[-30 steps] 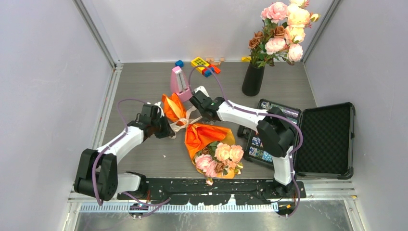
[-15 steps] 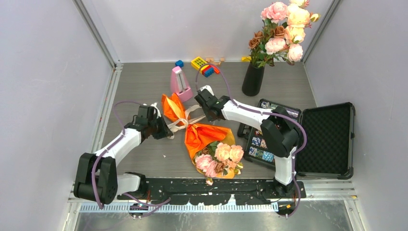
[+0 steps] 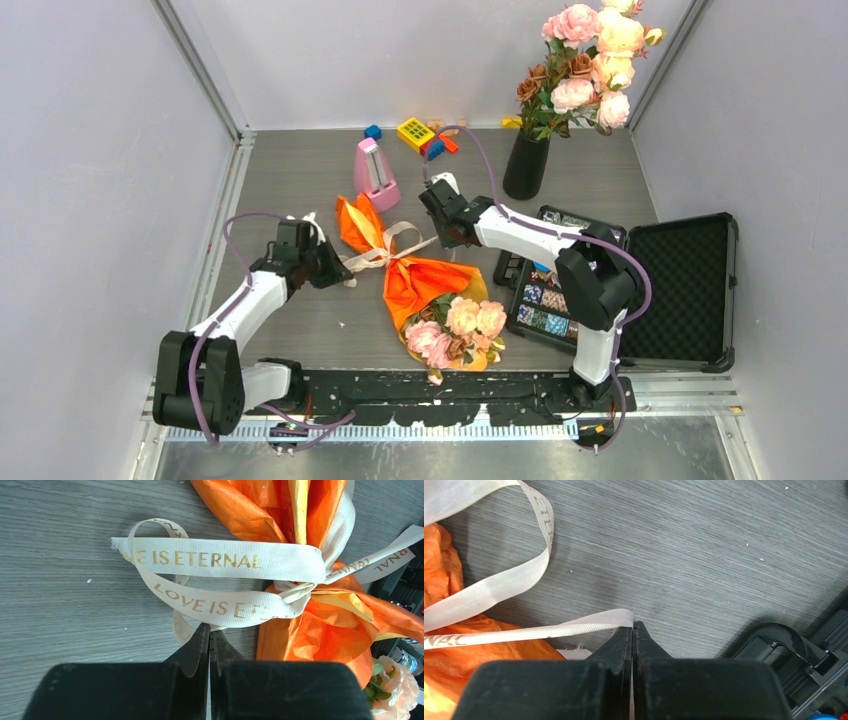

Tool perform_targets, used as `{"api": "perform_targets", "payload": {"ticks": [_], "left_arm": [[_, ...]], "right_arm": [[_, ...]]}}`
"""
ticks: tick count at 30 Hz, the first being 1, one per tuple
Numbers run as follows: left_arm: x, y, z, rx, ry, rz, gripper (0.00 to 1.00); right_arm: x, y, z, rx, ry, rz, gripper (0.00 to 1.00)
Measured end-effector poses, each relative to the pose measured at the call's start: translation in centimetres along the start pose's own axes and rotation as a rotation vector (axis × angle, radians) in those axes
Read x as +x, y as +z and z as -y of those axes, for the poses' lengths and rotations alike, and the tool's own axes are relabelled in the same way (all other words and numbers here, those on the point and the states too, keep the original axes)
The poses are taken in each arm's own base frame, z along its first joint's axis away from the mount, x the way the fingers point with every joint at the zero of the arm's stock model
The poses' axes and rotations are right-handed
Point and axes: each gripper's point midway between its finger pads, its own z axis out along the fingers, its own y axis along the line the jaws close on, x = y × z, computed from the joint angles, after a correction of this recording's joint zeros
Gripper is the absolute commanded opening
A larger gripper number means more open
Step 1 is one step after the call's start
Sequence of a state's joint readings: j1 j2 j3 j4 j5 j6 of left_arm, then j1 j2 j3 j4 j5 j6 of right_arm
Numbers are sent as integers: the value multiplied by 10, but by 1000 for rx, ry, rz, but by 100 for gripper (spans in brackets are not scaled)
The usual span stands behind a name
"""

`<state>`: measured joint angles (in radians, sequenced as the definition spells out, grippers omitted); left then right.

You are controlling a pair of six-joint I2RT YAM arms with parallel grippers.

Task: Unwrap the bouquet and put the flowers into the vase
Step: Untie the ribbon from the wrapping paper.

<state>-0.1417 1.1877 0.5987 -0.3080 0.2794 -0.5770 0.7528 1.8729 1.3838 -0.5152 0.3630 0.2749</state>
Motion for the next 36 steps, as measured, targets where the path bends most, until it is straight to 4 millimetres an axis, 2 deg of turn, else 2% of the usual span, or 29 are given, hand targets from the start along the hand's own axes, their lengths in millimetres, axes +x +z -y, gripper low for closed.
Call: {"api": "perform_targets", "payload": {"ticks": [15, 26, 36], "left_arm": [[-9, -4, -7, 4, -61, 21, 0], [-13, -7, -16, 13, -112, 26, 0], [-22, -11, -27, 13, -166, 46, 0]], "right_arm": [[5, 7, 18, 1, 65, -15, 0], [-1, -4, 48, 28, 132, 16, 0], [3, -5, 61, 46, 161, 10, 0]]}}
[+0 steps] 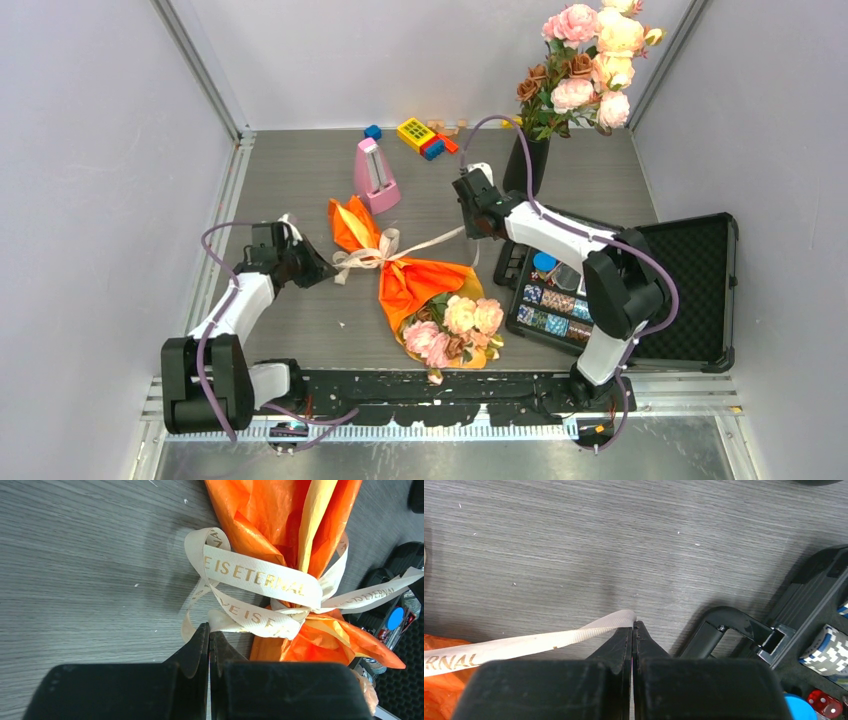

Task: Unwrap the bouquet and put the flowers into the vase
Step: Untie the ribbon from the wrapping paper.

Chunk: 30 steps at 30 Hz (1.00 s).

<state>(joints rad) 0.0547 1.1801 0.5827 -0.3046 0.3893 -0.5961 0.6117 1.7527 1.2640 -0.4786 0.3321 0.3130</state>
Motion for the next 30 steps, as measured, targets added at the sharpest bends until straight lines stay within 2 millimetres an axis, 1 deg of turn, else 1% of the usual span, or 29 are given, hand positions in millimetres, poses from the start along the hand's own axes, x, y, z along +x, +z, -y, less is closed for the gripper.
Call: {"api": "perform_targets", "payload": {"ticks": [5, 13, 18, 21, 23, 27, 30], "left_arm": [[-4, -2, -3, 2, -19, 7, 0], [-8, -4, -6, 8, -43, 16, 0], [-6, -8, -8, -1, -52, 6, 0], [-10, -17, -5, -17, -33, 2, 0], [-20, -26, 2, -25, -1, 20, 0], [-45, -52, 18, -34, 72, 99, 0], [-53, -65, 23, -46, 108, 122, 0]], "right_arm": [[-5, -7, 8, 5, 26, 22, 0], [4, -7, 29, 37, 62, 7, 0], [6, -7, 39, 48, 87, 5, 0], [8, -7, 44, 55, 99, 4, 0], [8, -8, 47, 59, 106, 5, 0], [9, -7, 51, 64, 116, 4, 0], [10, -7, 51, 61, 120, 2, 0]]}}
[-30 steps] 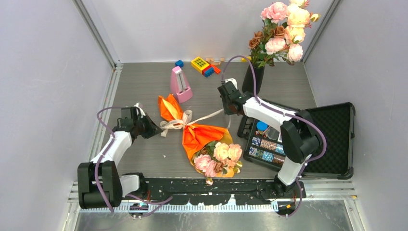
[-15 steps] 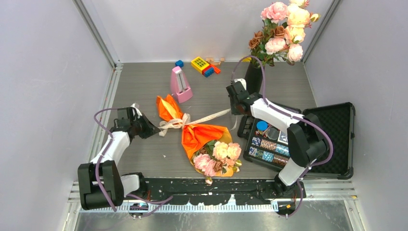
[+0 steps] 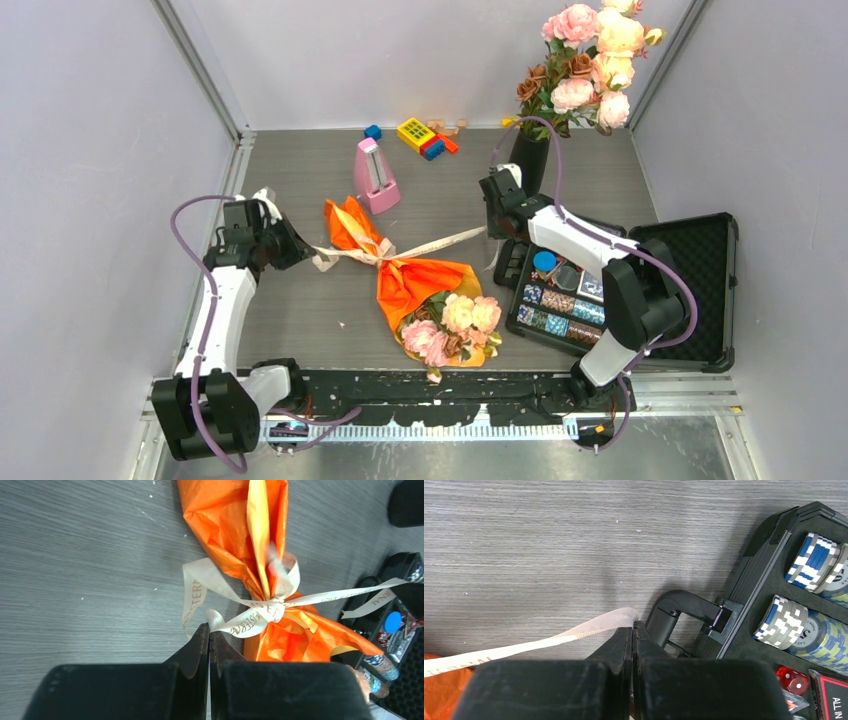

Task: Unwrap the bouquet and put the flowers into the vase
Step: Untie the ribbon from the wrapping paper.

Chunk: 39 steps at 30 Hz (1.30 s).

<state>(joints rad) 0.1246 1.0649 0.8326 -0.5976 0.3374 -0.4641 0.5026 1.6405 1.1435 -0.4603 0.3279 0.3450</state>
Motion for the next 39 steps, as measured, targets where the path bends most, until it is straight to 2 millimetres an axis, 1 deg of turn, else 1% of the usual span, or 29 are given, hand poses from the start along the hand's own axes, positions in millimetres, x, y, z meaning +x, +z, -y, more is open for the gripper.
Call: {"api": "perform_targets", "payload": {"ticks": [3, 5, 14, 15, 16, 17, 18, 19, 20, 21, 25, 27, 28, 33, 35, 36, 37, 38, 39], "left_arm": [[3, -3, -4, -25, 17, -17, 0], [9, -4, -9, -43, 16, -42, 0], [19, 1, -15, -61, 15, -97, 1], [19, 1, -15, -61, 14, -99, 9], [20, 1, -15, -60, 14, -101, 20], [20, 2, -15, -58, 14, -105, 33], [20, 2, -14, -54, 12, -109, 45], [20, 3, -13, -49, 11, -114, 53], [19, 4, -11, -45, 7, -117, 59], [18, 4, -11, -44, 6, -118, 63], [19, 5, -6, -44, 28, -115, 71], [24, 5, 4, -28, 53, -120, 72], [27, 6, 12, -11, 72, -123, 72], [45, 16, 64, 122, 177, -145, 73], [53, 25, 78, 158, 203, -164, 73], [58, 31, 83, 168, 210, -179, 73], [61, 35, 86, 171, 212, -190, 73], [64, 41, 87, 170, 213, -203, 74], [66, 45, 87, 167, 207, -210, 75]], "right_arm": [[0, 1, 0, -3, 4, 0, 0], [1, 1, -1, -7, 5, -3, 0], [2, 1, -2, -11, 12, -5, 0], [2, 1, -2, -14, 12, -6, 0], [2, 1, -2, -15, 13, -6, 0], [2, 1, -3, -18, 12, -7, 0], [2, 1, -4, -22, 13, -8, 0], [2, 1, -5, -27, 13, -8, 0], [2, 1, -6, -35, 14, -8, 0], [2, 1, -7, -42, 15, -7, 0], [3, -1, -12, -70, 17, -11, 0], [3, -2, -15, -87, 19, -11, 0], [2, -2, -16, -92, 19, -11, 0], [2, -2, -21, -124, 21, -12, 0], [2, -3, -24, -137, 22, -16, 1], [3, -3, -25, -144, 21, -18, 6], [4, -3, -26, -150, 21, -22, 15], [4, -4, -27, -157, 20, -25, 20], [5, -4, -28, -162, 22, -28, 33]]}}
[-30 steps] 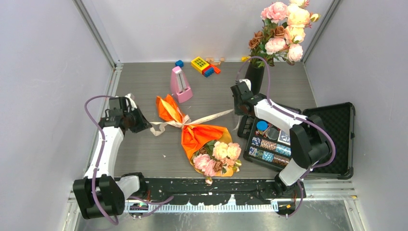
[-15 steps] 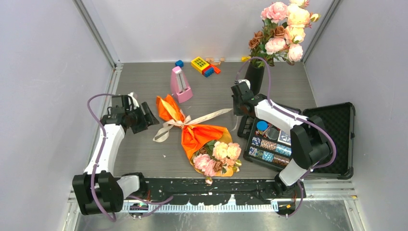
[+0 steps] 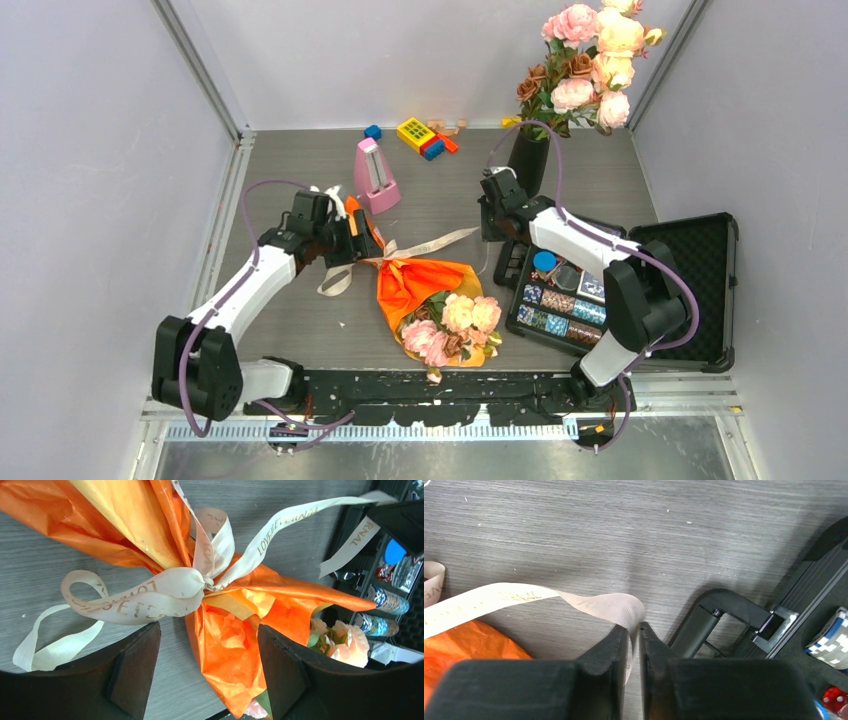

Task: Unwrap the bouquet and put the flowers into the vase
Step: Untie the ribbon from the wrapping paper.

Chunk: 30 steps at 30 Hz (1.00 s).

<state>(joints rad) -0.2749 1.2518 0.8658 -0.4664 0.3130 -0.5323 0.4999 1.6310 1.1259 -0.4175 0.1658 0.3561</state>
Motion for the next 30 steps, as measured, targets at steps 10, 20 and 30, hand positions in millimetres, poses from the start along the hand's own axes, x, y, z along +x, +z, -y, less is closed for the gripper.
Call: {"api": "perform_targets", "payload": {"ticks": [10, 20, 30], "left_arm": [[4, -7, -23, -33, -126, 117, 87], [-20, -3, -35, 24, -272, 171, 86], [-21, 28, -53, 16, -331, 126, 77]], "right_arm": [[-9, -38, -24, -157, -19, 56, 78], [13, -89, -159, -512, -242, 138, 79], [76, -42, -222, -543, -379, 20, 51]]}}
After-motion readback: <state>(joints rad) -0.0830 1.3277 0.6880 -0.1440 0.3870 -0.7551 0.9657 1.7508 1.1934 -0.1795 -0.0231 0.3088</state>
